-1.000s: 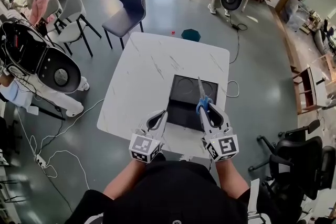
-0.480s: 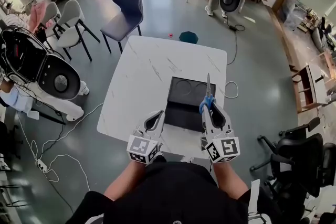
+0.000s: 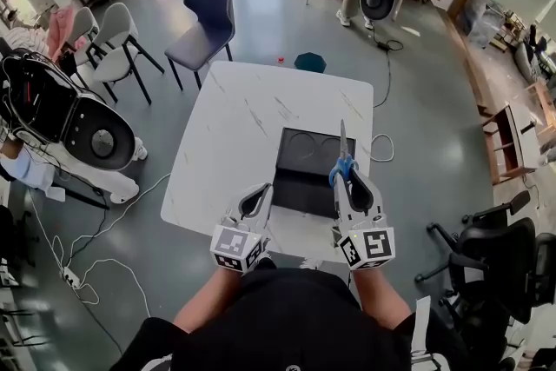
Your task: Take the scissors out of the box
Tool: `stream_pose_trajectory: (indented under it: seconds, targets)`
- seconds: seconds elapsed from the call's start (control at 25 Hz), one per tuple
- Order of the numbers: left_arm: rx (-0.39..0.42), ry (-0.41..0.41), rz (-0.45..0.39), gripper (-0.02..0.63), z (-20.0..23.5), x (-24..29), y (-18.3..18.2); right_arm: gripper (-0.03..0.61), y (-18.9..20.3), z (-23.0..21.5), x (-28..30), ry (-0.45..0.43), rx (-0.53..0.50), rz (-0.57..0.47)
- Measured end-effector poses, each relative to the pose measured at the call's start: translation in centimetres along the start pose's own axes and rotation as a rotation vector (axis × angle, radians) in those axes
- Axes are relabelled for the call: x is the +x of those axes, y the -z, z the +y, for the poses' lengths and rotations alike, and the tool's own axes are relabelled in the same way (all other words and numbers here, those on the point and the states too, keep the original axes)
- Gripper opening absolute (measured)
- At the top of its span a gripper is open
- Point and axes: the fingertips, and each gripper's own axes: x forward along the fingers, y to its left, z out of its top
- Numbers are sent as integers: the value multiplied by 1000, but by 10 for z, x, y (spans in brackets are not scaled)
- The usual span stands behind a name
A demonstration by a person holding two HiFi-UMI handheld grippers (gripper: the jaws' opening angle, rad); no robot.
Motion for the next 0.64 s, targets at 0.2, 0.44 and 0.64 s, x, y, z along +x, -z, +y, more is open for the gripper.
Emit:
stream_pose_trajectory:
  seconds: [0.2,0.44,0.64]
  targets:
    - [-4,-1,5,9,3,1,1,83,-1,-5,2,15,10,-7]
    - [-1,5,5,9,2,2,2,83,-1,-9,1,27,28,-16]
    - [-3,7,8,9,0,5,2,83,-2,-13,3,29,27,-15]
